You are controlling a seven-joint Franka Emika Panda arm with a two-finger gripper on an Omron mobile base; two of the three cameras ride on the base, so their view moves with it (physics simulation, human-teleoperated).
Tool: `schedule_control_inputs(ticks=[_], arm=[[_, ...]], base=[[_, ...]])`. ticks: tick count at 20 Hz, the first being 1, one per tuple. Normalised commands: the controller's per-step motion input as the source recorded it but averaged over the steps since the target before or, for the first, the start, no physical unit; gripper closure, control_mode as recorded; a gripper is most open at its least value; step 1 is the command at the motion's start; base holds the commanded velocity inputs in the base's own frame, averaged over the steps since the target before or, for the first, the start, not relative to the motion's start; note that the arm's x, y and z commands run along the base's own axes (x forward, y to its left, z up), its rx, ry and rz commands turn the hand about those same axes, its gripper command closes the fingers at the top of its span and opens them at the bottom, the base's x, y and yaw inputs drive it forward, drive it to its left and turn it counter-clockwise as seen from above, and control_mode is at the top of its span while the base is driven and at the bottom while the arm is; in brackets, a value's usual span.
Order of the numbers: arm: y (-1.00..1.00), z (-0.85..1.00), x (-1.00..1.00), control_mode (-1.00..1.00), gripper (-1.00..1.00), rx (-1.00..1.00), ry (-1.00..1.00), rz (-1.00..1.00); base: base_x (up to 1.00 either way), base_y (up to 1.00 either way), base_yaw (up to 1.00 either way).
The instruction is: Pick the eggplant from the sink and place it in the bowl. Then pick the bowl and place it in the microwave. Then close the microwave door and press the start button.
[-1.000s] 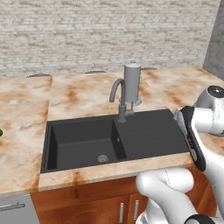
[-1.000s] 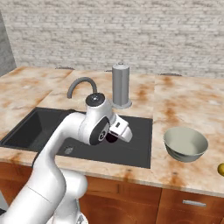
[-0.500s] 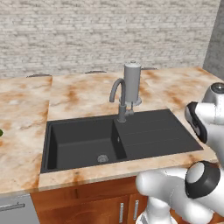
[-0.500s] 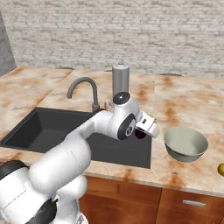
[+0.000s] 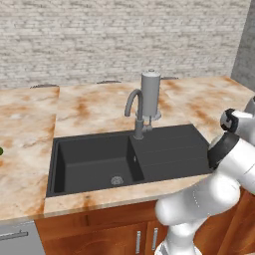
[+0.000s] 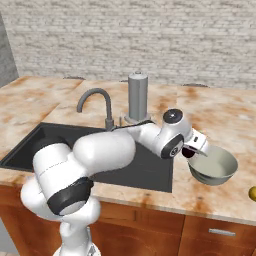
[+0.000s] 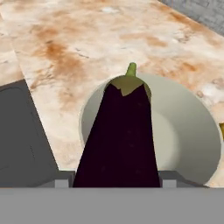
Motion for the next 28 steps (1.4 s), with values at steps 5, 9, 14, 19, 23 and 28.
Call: schedule_control_inputs(ticks=[5, 9, 14, 19, 23, 28], arm=[[-0.96, -0.43, 0.11, -1.00, 1.00, 0.00, 0.00, 0.13], [-0.43, -0.44, 0.28, -1.00, 1.00, 0.00, 0.01, 0.15], [-0.19, -0.22, 0.13, -1.00, 1.00, 0.00, 0.00, 0.14], [-0.43, -0.08, -0.03, -1.00, -1.00, 0.05, 0.00, 0.12], [-0.18, 0.22, 0.00, -1.00, -1.00, 0.06, 0.00, 0.02], [0.00, 0.80, -0.03, -1.00, -1.00, 0.01, 0.03, 0.00]], base=[[0.00, 0.00, 0.00], [0.00, 0.00, 0.00], [0.00, 0.00, 0.00], [0.00, 0.00, 0.00], [0.00, 0.00, 0.00], [0.00, 0.00, 0.00]])
